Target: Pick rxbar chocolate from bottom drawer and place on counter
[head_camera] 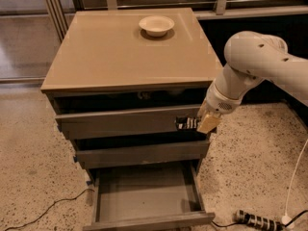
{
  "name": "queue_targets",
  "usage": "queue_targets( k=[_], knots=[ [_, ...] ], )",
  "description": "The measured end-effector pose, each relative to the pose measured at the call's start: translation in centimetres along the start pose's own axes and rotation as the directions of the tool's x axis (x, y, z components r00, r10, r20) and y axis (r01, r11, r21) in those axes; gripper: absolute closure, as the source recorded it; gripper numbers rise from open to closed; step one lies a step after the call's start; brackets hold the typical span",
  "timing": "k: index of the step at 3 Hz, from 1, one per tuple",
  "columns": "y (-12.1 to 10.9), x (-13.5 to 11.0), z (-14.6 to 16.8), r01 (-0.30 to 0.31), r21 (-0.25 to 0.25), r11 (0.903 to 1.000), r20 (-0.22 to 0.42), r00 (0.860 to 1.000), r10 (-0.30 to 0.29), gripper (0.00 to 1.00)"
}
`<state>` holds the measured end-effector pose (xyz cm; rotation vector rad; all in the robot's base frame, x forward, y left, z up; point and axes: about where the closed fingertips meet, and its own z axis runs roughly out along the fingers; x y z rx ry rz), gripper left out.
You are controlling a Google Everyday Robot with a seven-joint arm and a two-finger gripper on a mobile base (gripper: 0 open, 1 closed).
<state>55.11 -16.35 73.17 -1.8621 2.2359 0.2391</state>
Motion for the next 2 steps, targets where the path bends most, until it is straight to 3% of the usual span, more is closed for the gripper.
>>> queue_targets(
  k=[2],
  knots=[
    [-1.5, -2.4, -7.4, 0.016, 0.047, 0.9988, -0.045, 0.999, -0.014, 1.0]
  ],
)
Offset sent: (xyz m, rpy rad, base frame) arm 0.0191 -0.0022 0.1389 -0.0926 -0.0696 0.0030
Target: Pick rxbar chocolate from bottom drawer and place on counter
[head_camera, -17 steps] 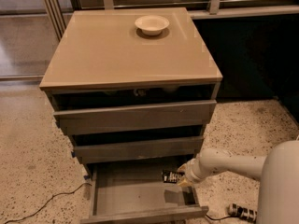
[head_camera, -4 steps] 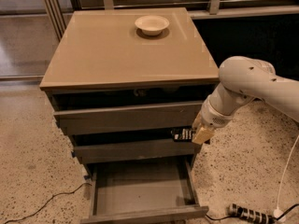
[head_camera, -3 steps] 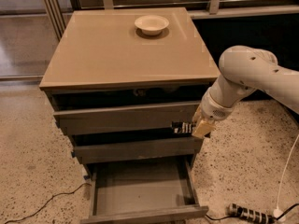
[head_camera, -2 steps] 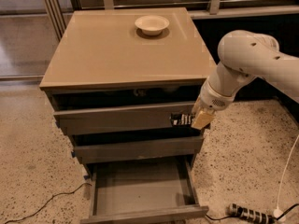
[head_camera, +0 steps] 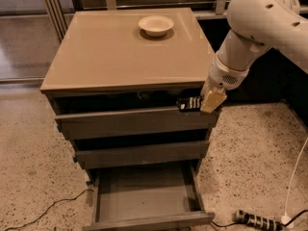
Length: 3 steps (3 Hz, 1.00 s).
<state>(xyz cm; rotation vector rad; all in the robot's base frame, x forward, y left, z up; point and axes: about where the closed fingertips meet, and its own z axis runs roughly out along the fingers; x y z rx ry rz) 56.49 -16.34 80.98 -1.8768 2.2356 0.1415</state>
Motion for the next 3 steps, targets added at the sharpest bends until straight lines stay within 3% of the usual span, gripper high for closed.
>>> queue_targets(
  k=[2, 3],
  knots=[
    [-2.7, -2.7, -6.4, 0.05, 0.069, 0.9964, -0.025, 0.998, -0.049, 1.0],
    [-4.5, -4.4, -4.6, 0.087, 0.062, 0.9943, 0.002, 0.996, -0.087, 1.0]
  ],
)
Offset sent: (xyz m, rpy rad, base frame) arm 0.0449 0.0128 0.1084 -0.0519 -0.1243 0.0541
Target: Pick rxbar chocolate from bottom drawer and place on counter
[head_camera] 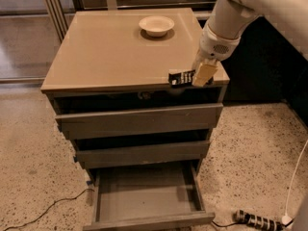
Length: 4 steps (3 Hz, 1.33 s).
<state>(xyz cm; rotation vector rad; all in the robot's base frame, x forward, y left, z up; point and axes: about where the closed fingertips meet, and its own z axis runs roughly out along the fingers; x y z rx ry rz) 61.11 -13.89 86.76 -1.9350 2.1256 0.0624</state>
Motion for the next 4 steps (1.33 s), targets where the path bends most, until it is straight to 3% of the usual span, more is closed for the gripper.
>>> queue_targets(
  k=[1, 2, 4],
  knots=[
    [-2.0, -2.2, 4.4, 0.039, -0.018, 0.9991, 0.048, 0.998, -0.038, 1.0],
    [-1.9, -2.1, 5.0, 0.036, -0.018, 0.9992, 0.059, 0.998, -0.035, 1.0],
    [-4.5, -3.7, 4.4, 0.06, 0.029, 0.9978, 0.066, 0.996, -0.062, 1.0]
  ],
)
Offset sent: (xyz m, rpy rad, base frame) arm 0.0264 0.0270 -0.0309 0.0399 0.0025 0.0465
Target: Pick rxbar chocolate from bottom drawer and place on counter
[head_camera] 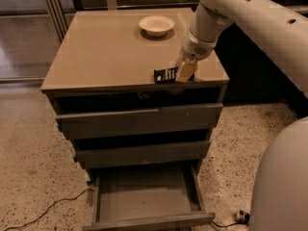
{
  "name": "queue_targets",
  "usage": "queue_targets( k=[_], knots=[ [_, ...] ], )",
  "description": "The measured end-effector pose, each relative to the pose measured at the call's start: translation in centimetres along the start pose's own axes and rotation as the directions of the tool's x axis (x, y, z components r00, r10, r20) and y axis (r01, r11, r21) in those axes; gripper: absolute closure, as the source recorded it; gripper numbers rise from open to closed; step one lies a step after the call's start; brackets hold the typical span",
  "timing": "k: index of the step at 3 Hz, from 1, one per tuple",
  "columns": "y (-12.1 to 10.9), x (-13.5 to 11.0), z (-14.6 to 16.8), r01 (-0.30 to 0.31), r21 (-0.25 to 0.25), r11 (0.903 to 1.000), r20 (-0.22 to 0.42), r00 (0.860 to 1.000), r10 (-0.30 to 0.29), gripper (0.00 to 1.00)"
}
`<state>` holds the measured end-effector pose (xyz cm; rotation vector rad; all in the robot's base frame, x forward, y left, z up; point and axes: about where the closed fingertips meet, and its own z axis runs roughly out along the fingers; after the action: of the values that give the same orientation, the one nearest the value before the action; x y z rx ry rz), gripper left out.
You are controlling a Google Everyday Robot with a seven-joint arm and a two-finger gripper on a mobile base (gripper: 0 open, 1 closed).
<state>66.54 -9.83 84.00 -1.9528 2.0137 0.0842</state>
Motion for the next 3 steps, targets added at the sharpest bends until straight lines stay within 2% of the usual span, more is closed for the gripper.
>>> queue_targets(
  k=[1, 2, 3],
  knots=[
    [-2.5, -1.6, -0.4, 0.023, 0.029, 0.9993, 0.005, 1.0, -0.023, 1.0],
    [-4.7, -3.3, 0.7, 0.038, 0.042, 0.9984, 0.024, 0.999, -0.039, 1.0],
    [-5.7, -4.1, 2.0, 0.04, 0.036, 0.9985, 0.038, 0.998, -0.042, 1.0]
  ],
)
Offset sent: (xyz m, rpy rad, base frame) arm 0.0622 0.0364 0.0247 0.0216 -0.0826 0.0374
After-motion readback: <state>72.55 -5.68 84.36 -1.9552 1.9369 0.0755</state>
